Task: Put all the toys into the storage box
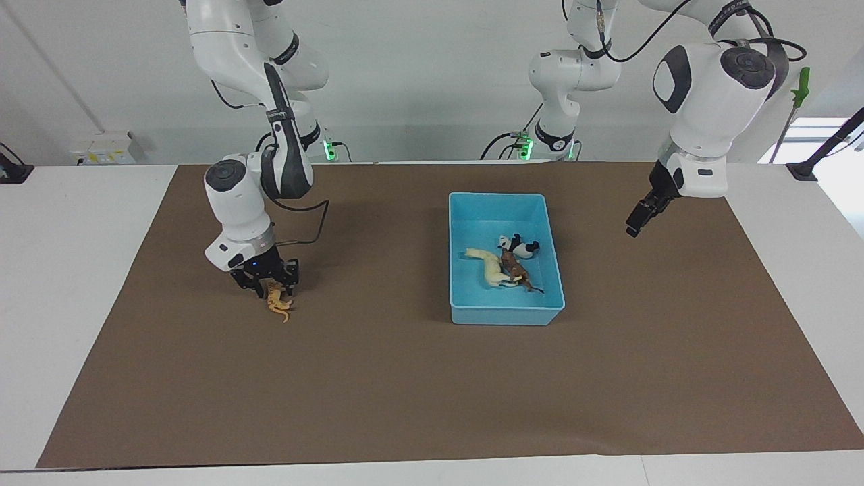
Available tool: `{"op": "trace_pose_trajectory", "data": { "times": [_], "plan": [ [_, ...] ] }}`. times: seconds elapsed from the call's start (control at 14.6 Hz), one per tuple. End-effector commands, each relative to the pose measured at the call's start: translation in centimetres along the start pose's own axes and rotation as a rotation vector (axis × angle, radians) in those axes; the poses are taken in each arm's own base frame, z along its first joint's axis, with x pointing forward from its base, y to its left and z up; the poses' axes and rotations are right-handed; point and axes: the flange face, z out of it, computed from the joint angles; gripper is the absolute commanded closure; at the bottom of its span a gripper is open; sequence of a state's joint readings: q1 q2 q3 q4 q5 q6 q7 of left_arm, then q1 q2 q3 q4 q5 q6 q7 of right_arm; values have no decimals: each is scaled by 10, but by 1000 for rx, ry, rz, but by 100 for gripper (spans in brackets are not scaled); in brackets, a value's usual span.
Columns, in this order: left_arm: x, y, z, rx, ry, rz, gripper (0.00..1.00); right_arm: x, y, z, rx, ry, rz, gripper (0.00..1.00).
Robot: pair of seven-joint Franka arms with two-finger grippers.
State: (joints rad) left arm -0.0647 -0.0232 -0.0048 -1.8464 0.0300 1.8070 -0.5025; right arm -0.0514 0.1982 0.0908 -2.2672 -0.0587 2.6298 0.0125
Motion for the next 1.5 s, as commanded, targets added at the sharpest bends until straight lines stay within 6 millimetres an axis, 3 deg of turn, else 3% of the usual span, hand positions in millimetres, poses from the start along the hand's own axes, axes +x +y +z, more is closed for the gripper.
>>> {"op": "trace_pose_trajectory", "data": {
  "times": [0.0,0.2,0.34,0.41,0.55,0.68,0.89,0.96,1.02,1.3,1.43],
  "plan": [
    [4,-22,-17,36,-59,247,0,-1,-2,-1,11,9,18,100],
    [-2,-33,-17,81,-118,463,0,2,-3,-4,11,0,16,100],
    [-7,-30,-14,84,-135,478,0,23,-7,-39,6,-49,20,100],
    [-7,-30,-15,80,-131,473,0,43,-23,-70,4,-93,40,100],
    [-14,-38,-6,81,-149,473,0,79,-101,-138,-8,-139,73,100],
    [-12,-36,-5,63,-153,469,0,96,-184,-169,5,-107,134,100],
    [-6,-32,-22,-6,-121,482,0,98,-291,-194,103,-74,169,100],
    [-4,-31,-19,-8,-121,508,0,97,-331,-200,129,-63,184,100],
    [-4,-30,-19,-9,-121,522,0,95,-358,-201,137,-55,197,100],
    [2,-19,-26,-15,-101,528,0,54,-476,-128,115,-37,200,100],
    [1,-18,-26,-15,-98,523,0,36,-503,-101,137,-31,198,100]
  ]
}}
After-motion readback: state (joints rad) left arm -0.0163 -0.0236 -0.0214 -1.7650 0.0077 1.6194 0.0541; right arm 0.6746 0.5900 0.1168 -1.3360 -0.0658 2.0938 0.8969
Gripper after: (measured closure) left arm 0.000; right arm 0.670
